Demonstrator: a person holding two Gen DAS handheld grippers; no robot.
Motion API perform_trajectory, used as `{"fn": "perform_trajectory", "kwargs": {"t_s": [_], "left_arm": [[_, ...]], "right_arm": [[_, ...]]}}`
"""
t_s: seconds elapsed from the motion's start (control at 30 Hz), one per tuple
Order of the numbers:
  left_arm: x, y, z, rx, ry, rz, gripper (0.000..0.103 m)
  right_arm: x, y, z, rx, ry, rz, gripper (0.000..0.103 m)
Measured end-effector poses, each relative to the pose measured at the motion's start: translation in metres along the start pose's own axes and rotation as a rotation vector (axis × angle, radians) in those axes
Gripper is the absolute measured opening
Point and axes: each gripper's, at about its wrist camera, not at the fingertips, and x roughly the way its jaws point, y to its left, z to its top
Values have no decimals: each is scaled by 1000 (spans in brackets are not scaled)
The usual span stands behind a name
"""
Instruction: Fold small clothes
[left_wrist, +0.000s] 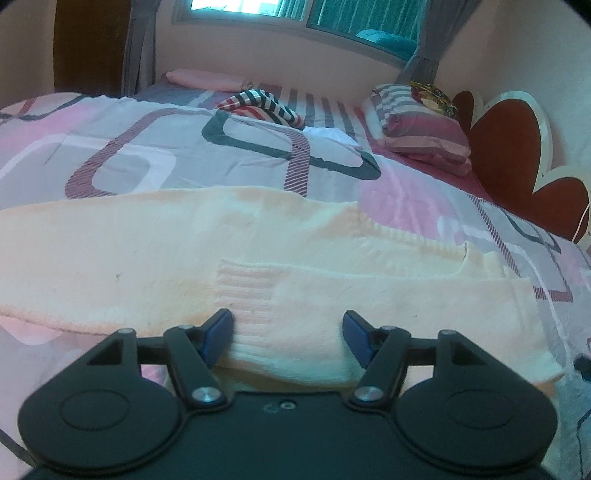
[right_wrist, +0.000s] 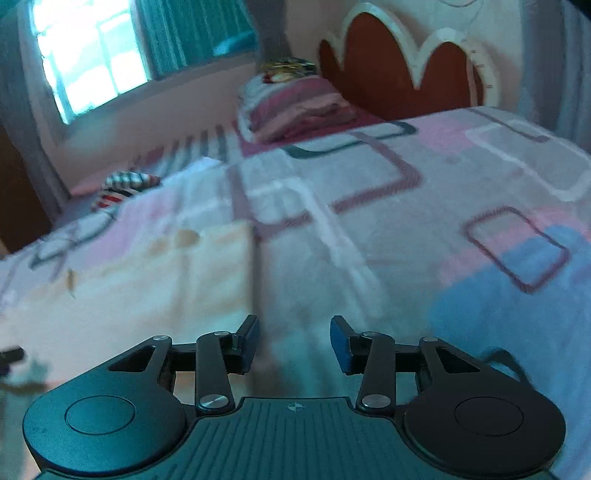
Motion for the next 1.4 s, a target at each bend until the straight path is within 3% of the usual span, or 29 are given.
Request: {"fn": "perform_trajectory", "kwargs": {"t_s": [0.03,0.13,0.17,0.2,0.3,0.4,0.47,0.5,0.53,0.7,0.77,0.83,0.87,1.0,1.1,1.2,1.33,1.4], "left_arm": [[0,-1,1,-1,0,1,67],[3,-2,1,10,8,0,68],[4,-2,0,27,14,1,68],[6,-2,-1,47,16,3,68],[5,-6,-4,98,18,5,69],[1,-5,-2,76,21,-1,69],[-1,-3,1,38,20,-11,71],[-2,-2,2,24,19,-15,72],[-2,-2,4,16,16,-15,72],[3,1,4,28,15,12,73],[8,1,2,54,12,35,74],[10,2,1,61,14,38,75],[10,2,0,61,10,36,75],[9,1,1,69,10,43,75],[11,0,0,76,12,48,75],[12,0,-2,99,3,52,76],[10,-2,-1,104,8,66,76],[5,-1,1,81,10,62,77]], "right_arm": [[8,6,4,1,15,27,52],[30,23,2,-42,75,56,52],[35,24,-2,-38,100,59,48],[38,22,-7,-31,122,49,38],[34,14,-16,-33,111,28,37],[28,12,-8,-25,92,40,33],[27,15,1,-20,51,50,46],[31,18,7,-22,38,50,67],[36,21,13,-27,23,47,72],[81,29,39,-3,32,48,72],[95,25,45,36,31,31,65],[106,23,51,53,45,33,31],[110,23,52,52,55,44,25],[114,28,54,3,71,76,24],[115,30,54,-28,63,53,7],[116,27,51,-34,24,-37,6],[109,33,47,-88,13,-53,7],[98,43,44,-135,-11,-47,17]]}}
